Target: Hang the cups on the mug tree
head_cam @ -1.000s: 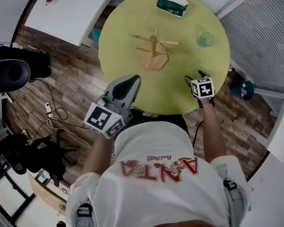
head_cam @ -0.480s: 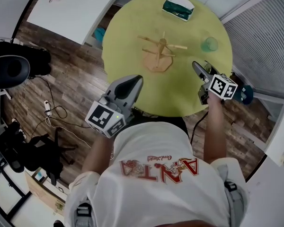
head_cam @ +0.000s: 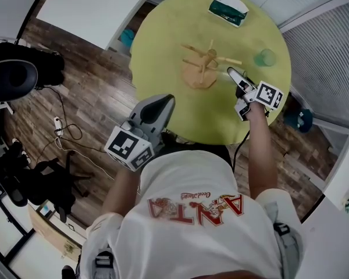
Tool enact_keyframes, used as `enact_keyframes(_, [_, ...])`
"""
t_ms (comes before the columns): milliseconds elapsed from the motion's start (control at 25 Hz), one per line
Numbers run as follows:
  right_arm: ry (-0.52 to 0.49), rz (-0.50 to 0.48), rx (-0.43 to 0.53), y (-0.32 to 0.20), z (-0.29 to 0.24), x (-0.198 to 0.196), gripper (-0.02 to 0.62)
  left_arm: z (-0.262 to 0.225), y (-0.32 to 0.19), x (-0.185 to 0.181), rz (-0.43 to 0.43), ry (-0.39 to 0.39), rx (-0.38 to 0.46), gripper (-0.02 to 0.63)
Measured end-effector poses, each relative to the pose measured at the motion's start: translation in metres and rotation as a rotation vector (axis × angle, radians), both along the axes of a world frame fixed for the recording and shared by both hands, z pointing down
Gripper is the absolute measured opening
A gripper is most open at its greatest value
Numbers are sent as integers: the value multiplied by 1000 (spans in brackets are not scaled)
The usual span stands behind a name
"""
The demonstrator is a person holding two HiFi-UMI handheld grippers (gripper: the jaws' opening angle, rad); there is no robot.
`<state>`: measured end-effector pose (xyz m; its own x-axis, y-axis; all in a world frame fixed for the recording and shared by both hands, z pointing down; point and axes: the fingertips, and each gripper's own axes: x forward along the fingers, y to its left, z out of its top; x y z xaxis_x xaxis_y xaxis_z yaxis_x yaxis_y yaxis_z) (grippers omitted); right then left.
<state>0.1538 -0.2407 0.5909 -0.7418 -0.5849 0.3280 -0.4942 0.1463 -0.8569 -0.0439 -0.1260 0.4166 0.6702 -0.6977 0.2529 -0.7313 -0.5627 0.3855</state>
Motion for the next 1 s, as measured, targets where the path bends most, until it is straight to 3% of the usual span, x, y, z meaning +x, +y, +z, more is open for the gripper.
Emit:
enact_keyframes(640, [-66, -56, -56, -10, 27, -39, 330, 8, 8, -4, -14, 2, -29, 9])
enact_keyframes(840, [-61, -58, -31, -13, 25, -40, 335, 7, 2, -2, -7, 0, -36, 9])
enact_keyframes(1000, [-45, -55, 22, -14, 14, -36, 389, 5, 0, 1, 6, 4, -31, 9])
